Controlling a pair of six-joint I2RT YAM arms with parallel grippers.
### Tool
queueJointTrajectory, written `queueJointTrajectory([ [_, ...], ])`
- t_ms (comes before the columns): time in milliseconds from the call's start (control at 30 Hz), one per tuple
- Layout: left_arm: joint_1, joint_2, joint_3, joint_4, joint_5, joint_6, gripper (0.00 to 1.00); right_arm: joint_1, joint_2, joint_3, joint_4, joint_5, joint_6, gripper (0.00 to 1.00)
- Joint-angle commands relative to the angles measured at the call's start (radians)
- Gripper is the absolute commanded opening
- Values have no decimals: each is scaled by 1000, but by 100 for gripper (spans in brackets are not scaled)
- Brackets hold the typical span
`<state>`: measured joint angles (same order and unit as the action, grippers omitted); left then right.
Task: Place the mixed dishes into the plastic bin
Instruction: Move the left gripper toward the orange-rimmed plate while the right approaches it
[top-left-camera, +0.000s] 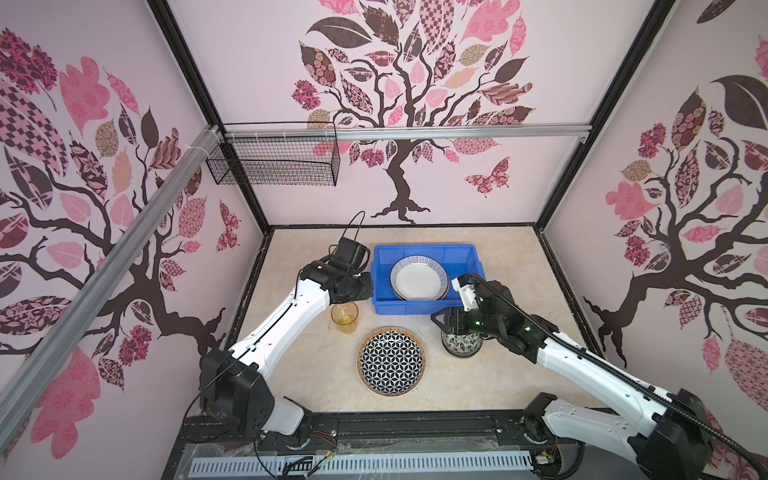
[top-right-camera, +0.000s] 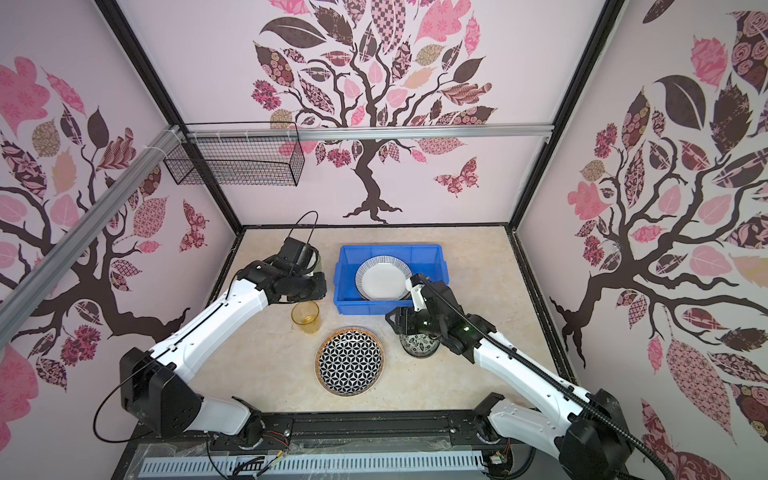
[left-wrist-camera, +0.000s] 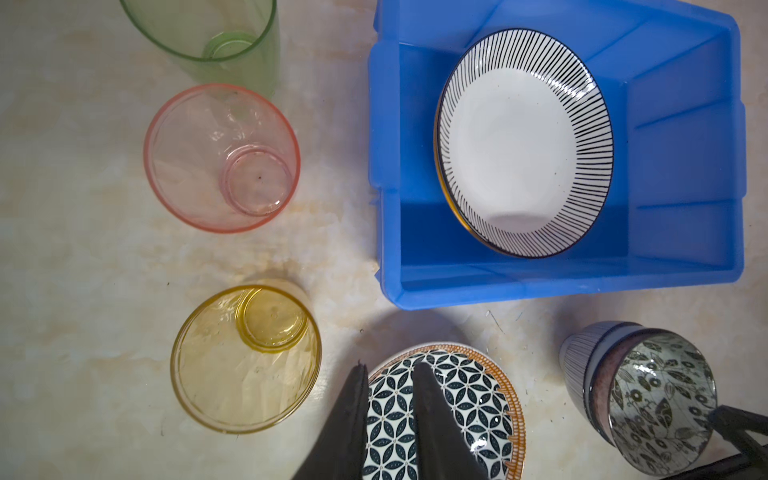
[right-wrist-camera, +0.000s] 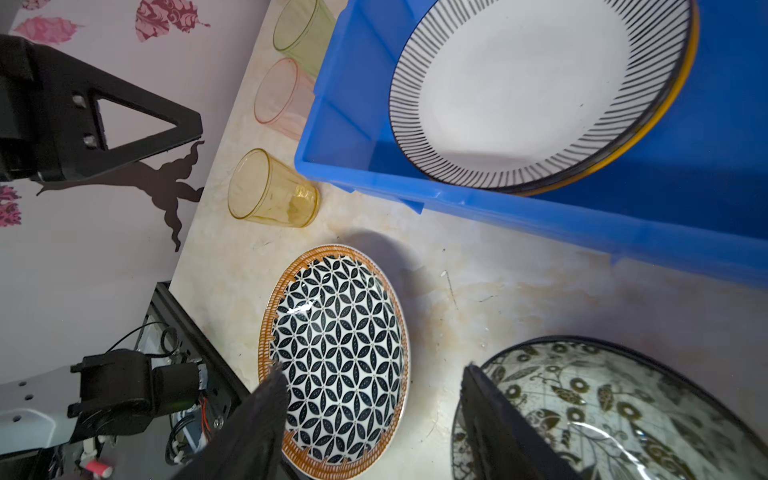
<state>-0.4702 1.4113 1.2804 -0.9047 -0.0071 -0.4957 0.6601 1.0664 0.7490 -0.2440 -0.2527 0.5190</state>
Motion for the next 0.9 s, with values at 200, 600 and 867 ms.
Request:
queueJointTrajectory([
  [200,-5,-193,-183,-98,14,-25,24,141,71,32,-11,52,37,67],
  [600,-69,-289,-351,-131,30,-123,24,197,114,21,-29,76,49,66],
  [867,-106,-299,-490,-79,43,-235,26,201,114,12,-28,70,50,66],
])
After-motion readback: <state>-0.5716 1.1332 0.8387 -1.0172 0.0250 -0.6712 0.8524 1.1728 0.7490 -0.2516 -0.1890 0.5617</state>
